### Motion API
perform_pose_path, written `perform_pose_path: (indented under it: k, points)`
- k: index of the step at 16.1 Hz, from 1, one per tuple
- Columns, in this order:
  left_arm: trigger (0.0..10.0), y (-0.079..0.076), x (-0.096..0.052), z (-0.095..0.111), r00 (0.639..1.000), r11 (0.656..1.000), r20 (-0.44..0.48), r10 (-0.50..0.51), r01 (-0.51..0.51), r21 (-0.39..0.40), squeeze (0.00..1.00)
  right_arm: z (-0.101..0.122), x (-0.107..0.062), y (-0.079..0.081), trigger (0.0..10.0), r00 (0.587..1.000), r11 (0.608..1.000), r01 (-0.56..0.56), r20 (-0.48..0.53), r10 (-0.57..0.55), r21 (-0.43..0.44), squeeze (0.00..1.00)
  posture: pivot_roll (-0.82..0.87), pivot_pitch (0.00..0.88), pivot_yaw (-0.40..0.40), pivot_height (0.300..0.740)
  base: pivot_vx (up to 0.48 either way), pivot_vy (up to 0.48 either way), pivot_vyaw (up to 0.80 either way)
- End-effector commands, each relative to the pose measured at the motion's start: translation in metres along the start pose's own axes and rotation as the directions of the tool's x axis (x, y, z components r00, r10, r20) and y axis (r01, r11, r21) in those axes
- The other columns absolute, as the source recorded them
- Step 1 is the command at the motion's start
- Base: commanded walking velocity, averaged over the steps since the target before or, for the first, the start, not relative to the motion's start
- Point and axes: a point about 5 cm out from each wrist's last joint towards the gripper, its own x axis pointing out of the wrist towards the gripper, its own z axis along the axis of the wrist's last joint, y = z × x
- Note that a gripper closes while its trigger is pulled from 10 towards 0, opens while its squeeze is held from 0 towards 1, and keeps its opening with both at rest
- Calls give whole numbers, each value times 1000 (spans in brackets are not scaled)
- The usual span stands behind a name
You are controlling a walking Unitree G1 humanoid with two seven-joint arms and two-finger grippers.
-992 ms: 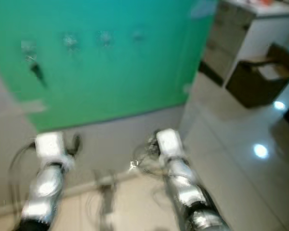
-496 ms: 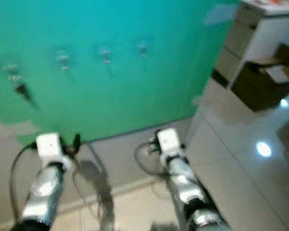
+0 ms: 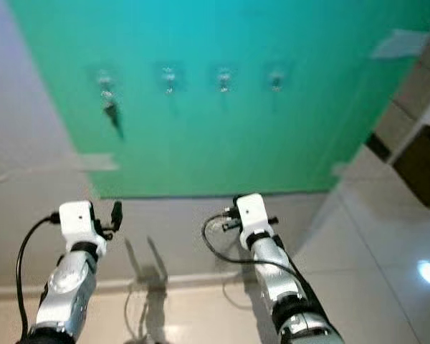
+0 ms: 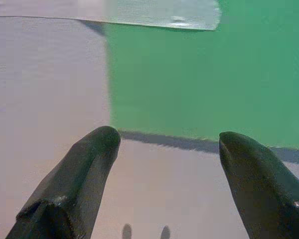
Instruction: Hang keys on a hook
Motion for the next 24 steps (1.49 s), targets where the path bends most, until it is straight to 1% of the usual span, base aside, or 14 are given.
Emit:
perform_pose_path:
  k: [1,8,10,16,18,21,22,24]
  points:
    - [10000,-6,1,1,1000,1000,1,-16,16,3,0,-2,0,-6,10000,1000,1000,16,-24,-16,-7,0,-16,0,-5,740,0,0,0]
    - [10000,-6,1,4,1000,1000,21,-11,11,20,0,-4,-1,-6,10000,999,1000,4,-33,-5,-14,0,-15,0,-12,740,0,0,0]
    - [10000,-6,1,5,1000,1000,30,-7,6,10,0,-4,-1,-6,10000,999,1000,4,-32,-4,-16,0,-15,0,-13,740,407,0,0]
    - [10000,-3,1,5,1000,1000,24,4,-4,23,0,-4,-1,-5,10000,1000,1000,-3,-26,2,-30,0,-17,0,-7,740,451,0,0]
    - [10000,-3,2,4,1000,1000,21,-6,5,14,0,5,4,-3,10000,1000,999,-12,-1,12,-37,0,-18,0,-6,740,454,0,0]
    - [10000,-5,2,3,1000,1000,8,0,0,28,0,24,15,-1,10000,998,998,-31,55,34,-49,0,-19,0,-8,740,0,0,0]
    - [10000,-6,3,2,1000,1000,5,-3,3,28,0,34,21,1,10000,995,997,-52,83,57,-56,0,-18,0,-10,740,0,0,0]
    - [10000,-6,3,2,1000,1000,7,-4,4,27,0,49,29,4,10000,990,993,-79,114,89,-87,0,-19,0,-9,740,0,0,0]
